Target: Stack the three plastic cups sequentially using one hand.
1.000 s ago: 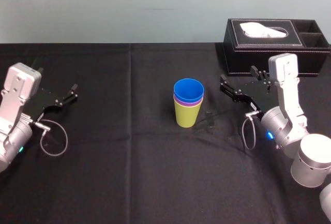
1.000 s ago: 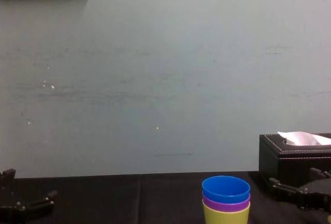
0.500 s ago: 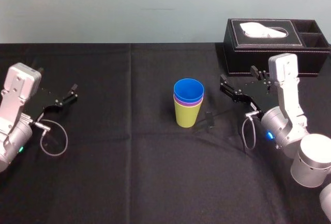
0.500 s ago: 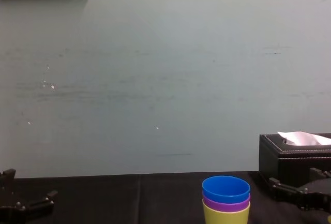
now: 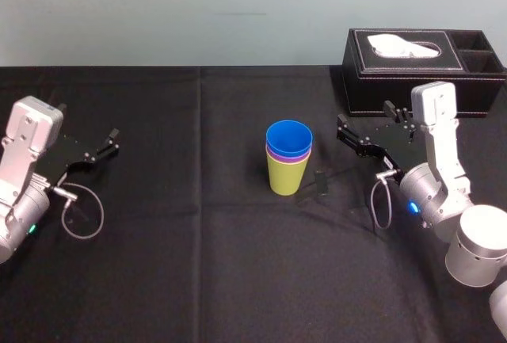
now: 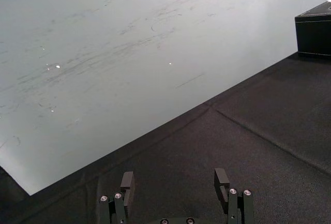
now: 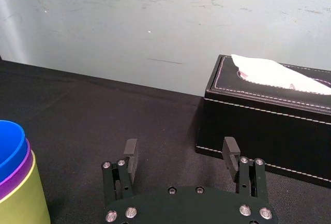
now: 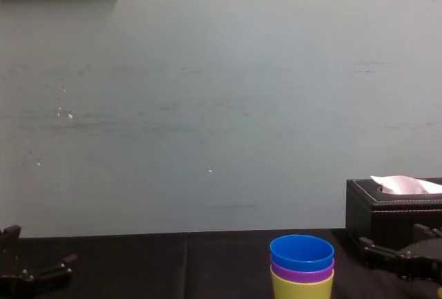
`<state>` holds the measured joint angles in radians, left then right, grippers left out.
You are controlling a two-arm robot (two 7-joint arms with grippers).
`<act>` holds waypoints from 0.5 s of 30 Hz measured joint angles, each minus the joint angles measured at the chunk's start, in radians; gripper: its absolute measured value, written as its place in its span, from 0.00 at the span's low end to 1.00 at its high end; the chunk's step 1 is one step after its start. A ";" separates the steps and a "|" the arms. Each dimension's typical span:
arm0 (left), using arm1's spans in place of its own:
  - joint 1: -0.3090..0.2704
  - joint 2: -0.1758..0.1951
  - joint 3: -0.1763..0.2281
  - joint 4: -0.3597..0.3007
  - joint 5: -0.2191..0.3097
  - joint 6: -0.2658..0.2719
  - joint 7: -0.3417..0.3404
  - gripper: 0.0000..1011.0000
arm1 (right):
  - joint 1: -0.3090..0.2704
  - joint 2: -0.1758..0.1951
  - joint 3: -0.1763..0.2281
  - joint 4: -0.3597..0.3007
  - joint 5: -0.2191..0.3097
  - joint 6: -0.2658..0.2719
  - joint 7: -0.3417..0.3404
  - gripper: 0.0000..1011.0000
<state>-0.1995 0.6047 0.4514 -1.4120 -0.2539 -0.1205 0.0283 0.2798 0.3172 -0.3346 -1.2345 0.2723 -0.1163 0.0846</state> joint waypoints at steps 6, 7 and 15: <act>0.000 0.000 0.000 0.000 0.000 0.000 0.000 1.00 | 0.000 0.000 0.000 0.000 0.000 0.000 0.000 0.99; 0.000 0.000 0.000 0.000 0.000 0.000 0.000 1.00 | 0.000 0.000 0.000 0.000 0.000 0.000 0.000 0.99; 0.000 0.000 0.000 0.000 0.000 0.000 0.000 1.00 | 0.000 0.000 0.000 0.000 0.000 0.000 0.000 0.99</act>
<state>-0.1996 0.6047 0.4514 -1.4120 -0.2539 -0.1206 0.0283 0.2798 0.3172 -0.3346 -1.2345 0.2723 -0.1163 0.0845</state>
